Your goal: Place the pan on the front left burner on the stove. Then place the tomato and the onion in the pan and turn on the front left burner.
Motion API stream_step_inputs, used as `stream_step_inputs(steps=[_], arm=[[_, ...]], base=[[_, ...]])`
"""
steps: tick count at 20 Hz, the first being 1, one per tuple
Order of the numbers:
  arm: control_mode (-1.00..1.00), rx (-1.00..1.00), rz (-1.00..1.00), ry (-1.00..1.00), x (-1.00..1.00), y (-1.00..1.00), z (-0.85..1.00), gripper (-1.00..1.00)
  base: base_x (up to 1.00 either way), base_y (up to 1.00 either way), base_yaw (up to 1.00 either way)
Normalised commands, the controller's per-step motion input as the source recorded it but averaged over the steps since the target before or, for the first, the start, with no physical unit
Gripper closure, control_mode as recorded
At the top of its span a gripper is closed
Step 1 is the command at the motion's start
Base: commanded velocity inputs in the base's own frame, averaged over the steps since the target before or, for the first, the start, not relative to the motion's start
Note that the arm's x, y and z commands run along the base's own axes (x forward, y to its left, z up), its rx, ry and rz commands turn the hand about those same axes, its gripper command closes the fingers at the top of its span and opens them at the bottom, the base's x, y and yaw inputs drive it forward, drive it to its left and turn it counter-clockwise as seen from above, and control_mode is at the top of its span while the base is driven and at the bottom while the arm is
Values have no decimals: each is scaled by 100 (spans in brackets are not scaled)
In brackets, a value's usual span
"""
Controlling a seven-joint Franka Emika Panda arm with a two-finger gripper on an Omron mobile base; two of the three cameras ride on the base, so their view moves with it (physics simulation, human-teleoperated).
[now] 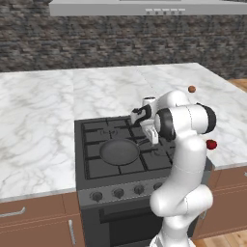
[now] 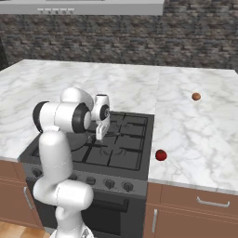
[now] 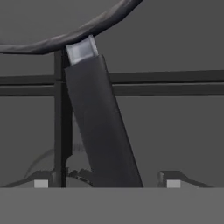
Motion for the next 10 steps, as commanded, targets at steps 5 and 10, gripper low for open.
stream_step_inputs(steps=[5,10], arm=[[-100,-1,0,-3,-10,0,31,-100],[-100,0,0,-5,-3,0,52,-100]], base=[[0,0,0],[0,0,0]])
